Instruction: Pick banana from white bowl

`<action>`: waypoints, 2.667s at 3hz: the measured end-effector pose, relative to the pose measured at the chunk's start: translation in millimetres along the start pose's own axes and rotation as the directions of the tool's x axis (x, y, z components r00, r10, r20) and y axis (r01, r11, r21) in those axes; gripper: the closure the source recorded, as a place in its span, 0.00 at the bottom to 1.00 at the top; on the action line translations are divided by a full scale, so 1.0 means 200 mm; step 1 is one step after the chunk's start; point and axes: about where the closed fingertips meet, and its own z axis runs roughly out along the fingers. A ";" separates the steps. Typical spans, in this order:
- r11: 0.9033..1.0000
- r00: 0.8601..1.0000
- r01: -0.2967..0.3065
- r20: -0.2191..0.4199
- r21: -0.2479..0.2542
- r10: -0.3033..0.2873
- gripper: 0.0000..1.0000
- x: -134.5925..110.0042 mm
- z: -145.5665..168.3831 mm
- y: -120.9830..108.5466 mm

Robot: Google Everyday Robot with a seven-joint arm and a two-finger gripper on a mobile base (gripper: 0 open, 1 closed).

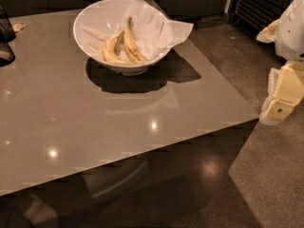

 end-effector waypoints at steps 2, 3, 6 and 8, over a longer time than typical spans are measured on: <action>1.000 0.999 -0.027 0.023 0.011 0.027 0.00 -0.04 -0.02 -0.03; 0.999 0.999 -0.040 0.009 0.002 0.040 0.00 -0.15 0.00 -0.10; 1.000 0.999 -0.015 0.040 -0.005 0.015 0.00 -0.42 0.05 -0.23; 0.999 0.997 -0.042 0.060 -0.025 0.044 0.00 -0.79 0.12 -0.54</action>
Offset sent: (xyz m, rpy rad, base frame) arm 0.0135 0.0093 0.0088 0.0600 -0.0060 -0.0517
